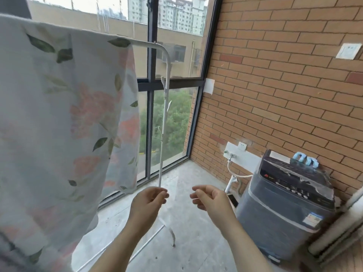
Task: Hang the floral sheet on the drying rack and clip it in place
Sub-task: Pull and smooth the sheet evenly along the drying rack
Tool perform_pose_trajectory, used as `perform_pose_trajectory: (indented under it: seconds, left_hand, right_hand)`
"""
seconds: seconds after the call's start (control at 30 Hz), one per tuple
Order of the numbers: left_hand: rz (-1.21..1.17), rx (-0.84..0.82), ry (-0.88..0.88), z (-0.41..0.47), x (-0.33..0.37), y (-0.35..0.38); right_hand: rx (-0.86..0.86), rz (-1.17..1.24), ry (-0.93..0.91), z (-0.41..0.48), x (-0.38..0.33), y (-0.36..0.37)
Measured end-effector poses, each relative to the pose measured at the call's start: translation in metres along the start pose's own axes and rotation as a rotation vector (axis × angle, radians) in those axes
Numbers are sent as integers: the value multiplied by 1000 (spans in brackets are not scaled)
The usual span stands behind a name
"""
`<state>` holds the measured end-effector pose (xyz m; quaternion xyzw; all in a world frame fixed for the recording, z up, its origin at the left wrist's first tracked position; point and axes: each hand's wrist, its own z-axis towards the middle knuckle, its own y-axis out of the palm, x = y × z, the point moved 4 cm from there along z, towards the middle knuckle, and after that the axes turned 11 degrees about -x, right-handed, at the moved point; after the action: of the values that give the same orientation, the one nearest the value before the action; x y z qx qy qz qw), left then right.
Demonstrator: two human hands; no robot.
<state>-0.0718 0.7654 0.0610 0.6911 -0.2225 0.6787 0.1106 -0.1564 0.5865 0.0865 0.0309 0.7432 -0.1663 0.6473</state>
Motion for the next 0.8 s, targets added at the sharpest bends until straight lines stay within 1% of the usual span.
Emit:
perform_pose_trajectory:
  seconds: [0.1,0.2,0.37,0.5,0.63,0.8]
  left_hand:
    - [13,62,20,38,6,-7]
    - [50,119,12,70,7,-13]
    - [56,249,-20,107,5,-18]
    - [33,429,-46,135,10,-21]
    - [19,586,-57,157,18,-13]
    - [112,768,-108,172,21,-19]
  right_hand:
    - [-60,-35,-26,49,-13,-8]
    - [-99,-22,-49,94,-19,-14]
    - [-244,-10,-55,160,-19,-16]
    - [-386,39,-96,218,-24,-20]
    - [-536,36,-153,271,-38,-26]
    - [-689,-32,-234,328,-59,-18]
